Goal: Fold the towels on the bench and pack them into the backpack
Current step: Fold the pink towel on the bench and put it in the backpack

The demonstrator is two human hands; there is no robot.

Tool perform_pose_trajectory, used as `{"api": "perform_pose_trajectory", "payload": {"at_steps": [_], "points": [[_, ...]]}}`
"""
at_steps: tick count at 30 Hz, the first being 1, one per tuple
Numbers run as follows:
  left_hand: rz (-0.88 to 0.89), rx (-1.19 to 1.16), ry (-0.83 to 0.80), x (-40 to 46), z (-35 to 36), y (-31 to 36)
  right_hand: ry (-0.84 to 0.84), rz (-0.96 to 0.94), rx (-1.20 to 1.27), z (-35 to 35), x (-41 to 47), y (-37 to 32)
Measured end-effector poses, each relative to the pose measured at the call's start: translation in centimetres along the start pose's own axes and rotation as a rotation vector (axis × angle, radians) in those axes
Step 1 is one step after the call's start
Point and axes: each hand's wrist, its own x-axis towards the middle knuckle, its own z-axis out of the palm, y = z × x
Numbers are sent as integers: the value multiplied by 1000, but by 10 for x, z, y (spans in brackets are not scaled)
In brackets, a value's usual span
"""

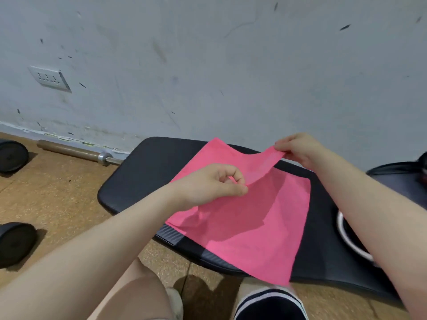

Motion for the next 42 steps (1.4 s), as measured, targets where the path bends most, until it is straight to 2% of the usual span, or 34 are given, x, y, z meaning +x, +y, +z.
{"api": "perform_pose_trajectory", "payload": {"at_steps": [4, 10, 12, 15, 17, 19, 21, 23, 25, 29, 33, 36, 39, 42], "points": [[4, 48, -139, 13, 39, 5, 56, 48, -16, -32, -19, 32], [18, 80, -252, 36, 81, -10, 229, 61, -164, -42, -18, 66], [7, 101, -297, 42, 92, -15, 273, 49, -275, -40, -13, 72], [-56, 92, -486, 43, 103, -22, 328, 73, -521, -41, -11, 83], [-83, 111, -574, 46, 95, -23, 341, 72, -581, -42, -12, 91], [-27, 142, -447, 60, 76, -24, 345, 60, -533, -43, -10, 97], [39, 241, -149, 84, 49, -30, 361, 52, -459, -43, -11, 98], [31, 423, 140, 112, 16, -41, 368, 41, -450, -40, -11, 97], [-3, 594, 300, 138, -11, -54, 326, 34, -549, -37, -10, 93], [-157, 818, 408, 172, -44, -73, 244, 50, -723, -31, -5, 86], [-357, 713, 551, 189, -56, -82, 206, 115, -747, -32, 2, 82], [-469, 714, 539, 194, -56, -86, 214, 117, -650, -35, 8, 76], [-407, 593, 550, 196, -62, -88, 221, 117, -488, -37, 14, 74], [-174, 282, 616, 195, -76, -87, 320, 79, -475, -39, 25, 70]]}}
